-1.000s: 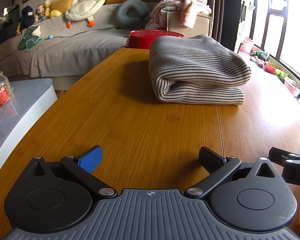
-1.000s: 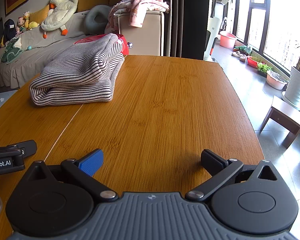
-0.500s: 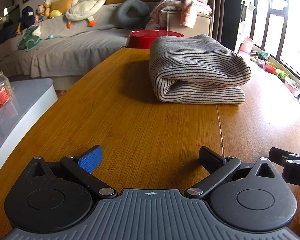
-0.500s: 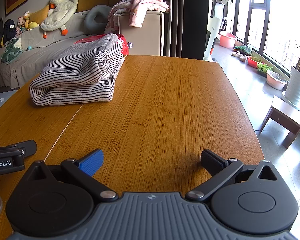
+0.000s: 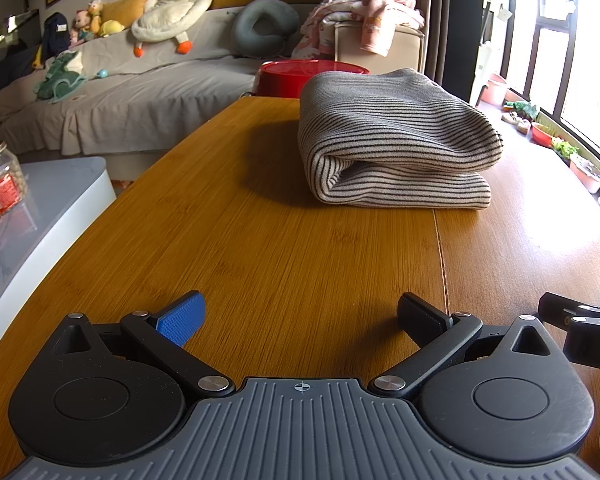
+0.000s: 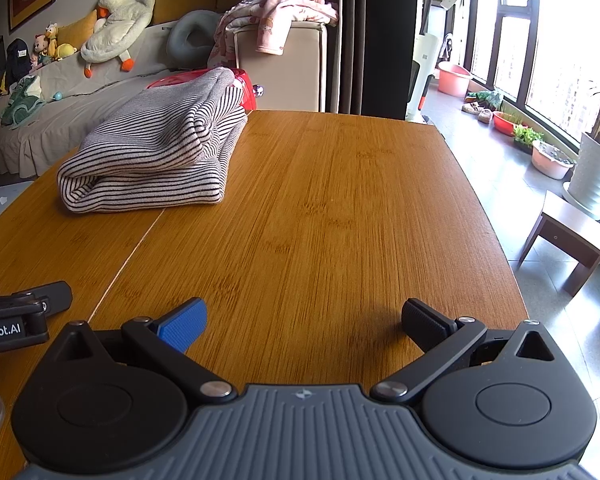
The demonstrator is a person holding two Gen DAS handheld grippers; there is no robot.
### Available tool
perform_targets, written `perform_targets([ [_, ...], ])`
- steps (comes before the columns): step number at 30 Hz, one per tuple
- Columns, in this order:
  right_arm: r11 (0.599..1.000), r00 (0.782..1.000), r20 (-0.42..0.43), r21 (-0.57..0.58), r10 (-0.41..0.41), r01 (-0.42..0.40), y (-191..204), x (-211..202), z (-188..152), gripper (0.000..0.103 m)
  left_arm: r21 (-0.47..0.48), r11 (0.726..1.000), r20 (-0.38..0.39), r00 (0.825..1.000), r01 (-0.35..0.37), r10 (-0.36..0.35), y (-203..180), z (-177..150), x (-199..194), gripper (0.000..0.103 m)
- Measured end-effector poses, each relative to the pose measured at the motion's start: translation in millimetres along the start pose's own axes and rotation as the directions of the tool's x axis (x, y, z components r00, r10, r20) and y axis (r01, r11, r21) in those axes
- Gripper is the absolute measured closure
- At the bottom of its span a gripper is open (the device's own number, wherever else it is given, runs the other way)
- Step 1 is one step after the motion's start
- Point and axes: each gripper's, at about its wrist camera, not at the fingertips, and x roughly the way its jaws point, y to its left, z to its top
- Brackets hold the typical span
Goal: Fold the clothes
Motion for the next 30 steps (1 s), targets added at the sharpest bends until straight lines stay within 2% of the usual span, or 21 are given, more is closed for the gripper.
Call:
perform_targets([
  [30,1.0,1.0,0.001,-0.004,0.007,-0.007,1.9,4.3,2.5,0.0,0.001,1.0,0.0,1.0,-0.003,0.003,-0.4,-0.4,-0.4,0.0],
])
